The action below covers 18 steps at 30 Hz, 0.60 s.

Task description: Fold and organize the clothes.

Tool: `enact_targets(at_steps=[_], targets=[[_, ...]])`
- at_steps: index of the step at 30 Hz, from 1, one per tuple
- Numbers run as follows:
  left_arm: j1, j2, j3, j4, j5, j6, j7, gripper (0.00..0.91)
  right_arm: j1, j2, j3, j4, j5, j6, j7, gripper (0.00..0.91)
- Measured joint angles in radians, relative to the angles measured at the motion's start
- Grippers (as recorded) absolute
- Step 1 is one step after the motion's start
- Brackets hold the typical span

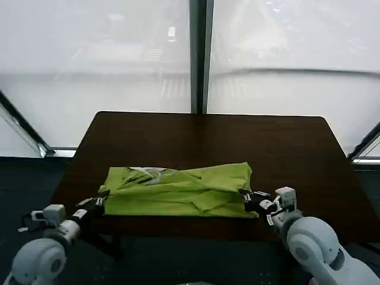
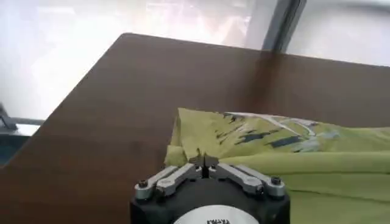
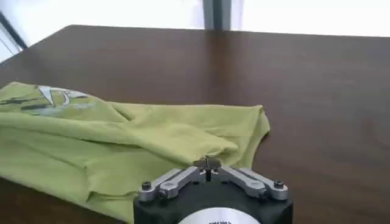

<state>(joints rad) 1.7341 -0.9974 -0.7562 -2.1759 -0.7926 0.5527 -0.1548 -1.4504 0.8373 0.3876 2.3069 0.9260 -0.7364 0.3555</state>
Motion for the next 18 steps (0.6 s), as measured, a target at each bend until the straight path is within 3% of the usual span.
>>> enact_targets(at_steps=[9,18], targets=[[0.038,-0.01,-0.033,-0.05,-0.025,0.038,-0.051,0.878,0.029,0.017,0.048,0.013,-0.001,0.0,-0.001,0.878],[-0.037,0.006,-0.034,-0.044,-0.07,0.028,-0.11,0.878,0.169,0.105,0.049,-0.136,-0.068,0.0,-0.035,0.878]])
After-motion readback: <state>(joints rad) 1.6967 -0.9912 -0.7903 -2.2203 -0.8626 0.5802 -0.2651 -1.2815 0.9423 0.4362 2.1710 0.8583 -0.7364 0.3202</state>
